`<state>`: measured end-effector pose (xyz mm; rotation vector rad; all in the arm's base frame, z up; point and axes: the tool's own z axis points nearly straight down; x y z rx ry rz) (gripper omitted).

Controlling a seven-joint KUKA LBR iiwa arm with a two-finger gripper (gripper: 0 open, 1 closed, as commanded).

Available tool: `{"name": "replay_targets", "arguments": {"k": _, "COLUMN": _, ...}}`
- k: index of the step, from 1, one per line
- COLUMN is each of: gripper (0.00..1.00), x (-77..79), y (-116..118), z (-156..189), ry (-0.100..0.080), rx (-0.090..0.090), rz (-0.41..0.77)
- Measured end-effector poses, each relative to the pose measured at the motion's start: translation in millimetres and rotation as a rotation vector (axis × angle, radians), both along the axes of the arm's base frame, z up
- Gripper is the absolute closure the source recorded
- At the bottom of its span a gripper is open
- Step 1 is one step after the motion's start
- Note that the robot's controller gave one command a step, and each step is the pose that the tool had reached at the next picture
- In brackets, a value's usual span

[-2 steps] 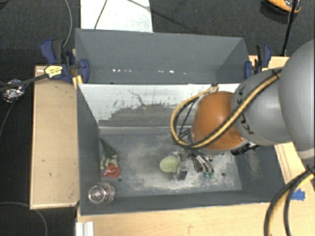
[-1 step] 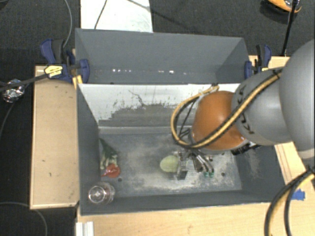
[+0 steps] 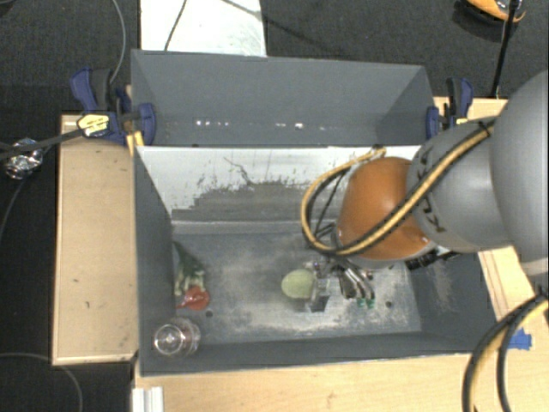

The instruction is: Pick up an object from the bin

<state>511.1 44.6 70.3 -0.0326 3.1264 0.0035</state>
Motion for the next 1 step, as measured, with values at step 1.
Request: {"name": "replay_targets", "arguments": {"k": 1, "gripper": 1.0, "x": -6.6, "y": -14.7, "z": 142.8, "ry": -0.001, "rx": -0.001, "rz": 0.038}}
